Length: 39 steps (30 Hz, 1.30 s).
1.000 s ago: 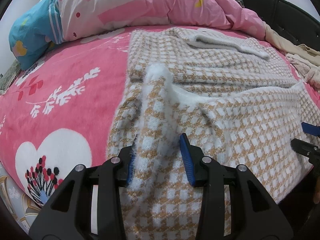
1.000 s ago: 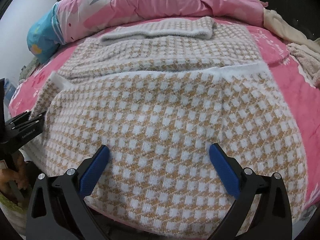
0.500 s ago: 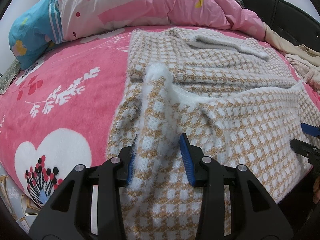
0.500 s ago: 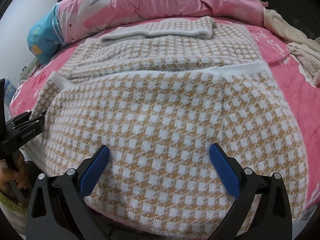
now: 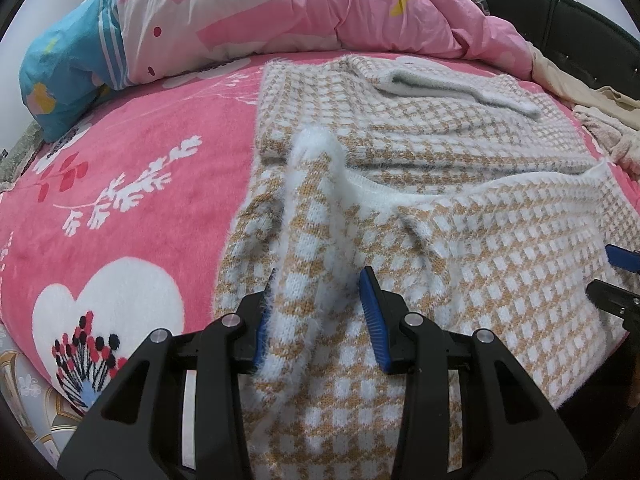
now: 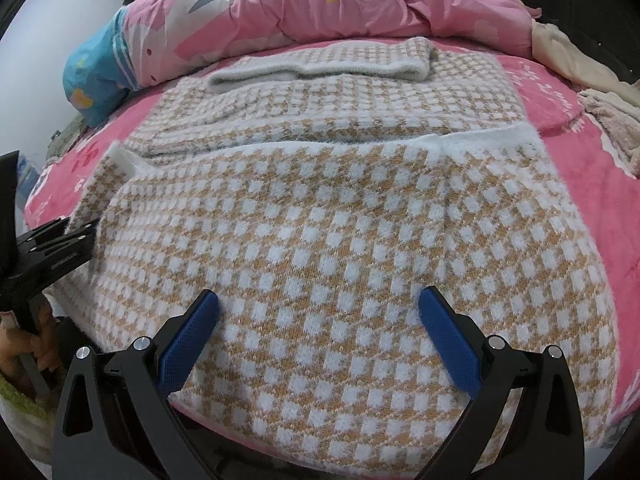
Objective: Fold large clothes
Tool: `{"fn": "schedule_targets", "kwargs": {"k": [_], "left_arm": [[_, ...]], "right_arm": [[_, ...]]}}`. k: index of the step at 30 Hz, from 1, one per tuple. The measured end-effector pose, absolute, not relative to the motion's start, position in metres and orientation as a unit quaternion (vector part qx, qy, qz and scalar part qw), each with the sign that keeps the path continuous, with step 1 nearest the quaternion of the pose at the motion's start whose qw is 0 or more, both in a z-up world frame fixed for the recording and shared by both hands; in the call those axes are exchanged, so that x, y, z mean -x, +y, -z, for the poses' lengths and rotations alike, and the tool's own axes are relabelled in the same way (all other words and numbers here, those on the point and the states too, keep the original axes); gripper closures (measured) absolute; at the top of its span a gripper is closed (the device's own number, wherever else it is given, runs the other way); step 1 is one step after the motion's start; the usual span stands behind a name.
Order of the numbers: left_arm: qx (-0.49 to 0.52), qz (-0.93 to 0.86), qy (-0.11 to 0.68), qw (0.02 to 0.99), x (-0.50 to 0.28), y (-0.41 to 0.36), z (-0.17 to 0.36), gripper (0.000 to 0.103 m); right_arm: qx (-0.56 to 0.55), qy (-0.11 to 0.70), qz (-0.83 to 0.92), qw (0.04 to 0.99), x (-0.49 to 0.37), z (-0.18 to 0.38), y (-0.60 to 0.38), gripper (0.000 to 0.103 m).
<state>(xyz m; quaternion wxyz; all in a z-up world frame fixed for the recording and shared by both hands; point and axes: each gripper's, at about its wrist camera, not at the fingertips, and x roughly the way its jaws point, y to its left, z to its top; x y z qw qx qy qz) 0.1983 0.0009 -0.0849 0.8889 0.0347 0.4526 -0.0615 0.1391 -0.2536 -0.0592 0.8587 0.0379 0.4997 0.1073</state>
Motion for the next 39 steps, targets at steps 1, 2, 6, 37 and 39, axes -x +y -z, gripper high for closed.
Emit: {"fn": "schedule_targets", "kwargs": {"k": [1,2,6,37,39], "left_arm": [[-0.036,0.061,0.452,0.889,-0.198,0.001,0.085,0.064],[-0.037,0.06,0.452,0.889,-0.198,0.001,0.085,0.064],[-0.038,0.058,0.452,0.889,-0.198,0.001,0.085,0.064],[-0.055,0.045,0.456,0.887,-0.202,0.007,0.083,0.064],[-0.054,0.044,0.456,0.887,-0.202,0.007,0.083,0.064]], "right_arm": [[-0.043,0.501,-0.113,0.857,-0.137,0.058,-0.256,0.006],[-0.049,0.501,-0.117,0.856,-0.136,0.055,-0.26,0.006],[-0.074,0.473,-0.116,0.87,-0.118,0.038,-0.284,0.006],[-0.183,0.492,-0.207,0.826,-0.124,0.029,-0.402,0.038],[-0.191,0.497,-0.223,0.816,-0.124,0.029,-0.401,0.042]]}}
